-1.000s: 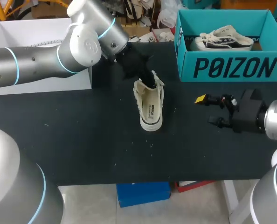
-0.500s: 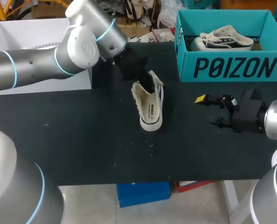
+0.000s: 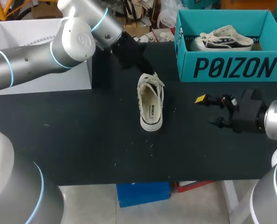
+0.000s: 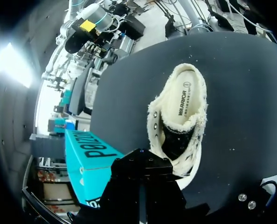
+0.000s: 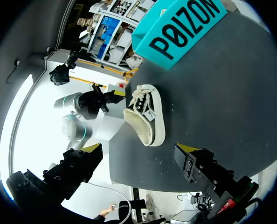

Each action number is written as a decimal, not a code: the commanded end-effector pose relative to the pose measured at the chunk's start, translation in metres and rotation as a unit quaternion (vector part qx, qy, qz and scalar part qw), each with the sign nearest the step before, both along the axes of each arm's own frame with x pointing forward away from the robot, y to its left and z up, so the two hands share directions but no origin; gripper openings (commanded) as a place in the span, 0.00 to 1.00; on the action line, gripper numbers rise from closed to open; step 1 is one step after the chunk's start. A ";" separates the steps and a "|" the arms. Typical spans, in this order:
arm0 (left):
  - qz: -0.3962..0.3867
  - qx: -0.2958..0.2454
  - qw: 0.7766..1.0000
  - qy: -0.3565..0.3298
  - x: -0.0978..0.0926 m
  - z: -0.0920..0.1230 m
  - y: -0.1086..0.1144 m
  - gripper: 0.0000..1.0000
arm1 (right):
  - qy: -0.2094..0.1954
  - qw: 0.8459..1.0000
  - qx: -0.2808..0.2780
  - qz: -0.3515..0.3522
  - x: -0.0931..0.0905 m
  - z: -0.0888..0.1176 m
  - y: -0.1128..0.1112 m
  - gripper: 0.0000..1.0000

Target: Take the shoe out of the shoebox, open the shoe tongue, remove and reinsert the insole, then place the shoe into the shoebox

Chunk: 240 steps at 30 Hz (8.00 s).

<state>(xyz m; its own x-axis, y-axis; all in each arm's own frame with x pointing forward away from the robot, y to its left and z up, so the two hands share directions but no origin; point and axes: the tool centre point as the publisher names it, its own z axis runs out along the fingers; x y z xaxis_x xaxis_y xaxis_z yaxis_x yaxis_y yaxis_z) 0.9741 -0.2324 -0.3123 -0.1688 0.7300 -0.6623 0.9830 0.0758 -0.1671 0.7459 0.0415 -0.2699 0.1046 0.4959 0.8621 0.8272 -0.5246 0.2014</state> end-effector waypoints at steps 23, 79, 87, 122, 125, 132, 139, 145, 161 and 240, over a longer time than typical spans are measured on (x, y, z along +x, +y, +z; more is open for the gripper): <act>0.012 0.013 0.999 0.039 -0.050 -0.029 0.026 0.00 | 0.001 1.000 -0.001 -0.001 0.001 0.000 0.001 1.00; -0.043 0.228 0.973 0.001 -0.056 -0.076 0.050 0.45 | 0.001 1.000 -0.001 -0.001 0.001 0.000 0.001 1.00; -0.036 0.246 0.968 -0.023 -0.048 -0.092 0.048 0.44 | 0.001 1.000 -0.001 -0.001 0.001 0.000 0.001 1.00; -0.059 0.217 0.973 -0.061 -0.042 -0.014 0.051 0.00 | 0.001 1.000 -0.001 -0.001 0.001 0.000 0.001 1.00; -0.058 0.216 0.972 -0.073 -0.042 0.017 0.055 0.00 | 0.001 1.000 -0.001 -0.001 0.001 0.000 0.001 1.00; -0.010 0.206 0.973 -0.099 -0.039 0.079 0.083 0.00 | 0.001 1.000 -0.001 -0.001 0.001 0.000 0.001 1.00; 0.103 0.187 0.971 -0.108 -0.039 0.122 0.149 0.00 | 0.001 1.000 -0.001 -0.001 0.001 0.000 0.001 1.00; 0.232 0.160 0.954 -0.100 -0.047 0.140 0.240 0.00 | 0.001 1.000 -0.001 -0.001 0.001 0.000 0.001 1.00; 0.432 0.114 0.893 -0.051 -0.045 0.135 0.410 0.00 | 0.001 1.000 -0.001 -0.001 0.001 0.000 0.001 1.00; 0.611 0.209 0.757 0.103 0.076 0.041 0.460 0.00 | 0.001 1.000 -0.001 -0.001 0.001 0.000 0.001 1.00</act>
